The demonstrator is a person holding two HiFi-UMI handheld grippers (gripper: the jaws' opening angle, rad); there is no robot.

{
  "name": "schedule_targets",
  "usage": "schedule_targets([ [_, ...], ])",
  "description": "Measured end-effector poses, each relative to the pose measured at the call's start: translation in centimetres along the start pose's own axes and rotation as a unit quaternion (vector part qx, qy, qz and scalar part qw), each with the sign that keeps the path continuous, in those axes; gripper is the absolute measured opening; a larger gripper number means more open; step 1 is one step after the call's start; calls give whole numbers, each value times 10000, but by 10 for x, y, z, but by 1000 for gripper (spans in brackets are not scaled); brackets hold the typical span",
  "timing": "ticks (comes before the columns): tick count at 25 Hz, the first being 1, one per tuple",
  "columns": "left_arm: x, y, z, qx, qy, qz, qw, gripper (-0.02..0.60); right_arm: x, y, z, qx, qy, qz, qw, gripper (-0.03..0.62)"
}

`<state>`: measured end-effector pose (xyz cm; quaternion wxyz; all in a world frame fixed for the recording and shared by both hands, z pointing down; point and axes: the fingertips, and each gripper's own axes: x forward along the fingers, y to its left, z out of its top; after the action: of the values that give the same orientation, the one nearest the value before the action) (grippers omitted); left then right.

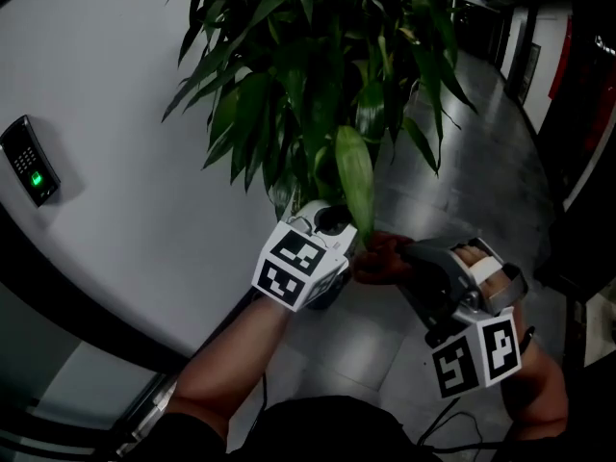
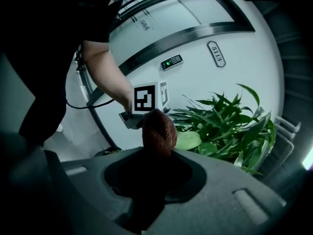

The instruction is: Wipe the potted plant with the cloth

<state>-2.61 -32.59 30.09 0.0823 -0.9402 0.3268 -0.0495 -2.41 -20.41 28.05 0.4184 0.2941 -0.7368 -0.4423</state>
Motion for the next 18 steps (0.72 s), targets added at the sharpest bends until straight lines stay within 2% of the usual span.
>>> schedule_targets([
  [4,3,-3,0,-198,3,-77,9998,18,14,-44,-4,117,20,-442,9990,71],
  [12,3,8,12,19,-84,130,9999,18,63,-118,-5,-51,56,-953,9954,71],
  [14,4,11,14,18,-86,172,9998,18,78,-133,-9,-56,90,-976,9952,71],
  [18,7,13,16,-24,-78,221,9997,17,101,-137,-14,-94,157,-681,9975,71],
])
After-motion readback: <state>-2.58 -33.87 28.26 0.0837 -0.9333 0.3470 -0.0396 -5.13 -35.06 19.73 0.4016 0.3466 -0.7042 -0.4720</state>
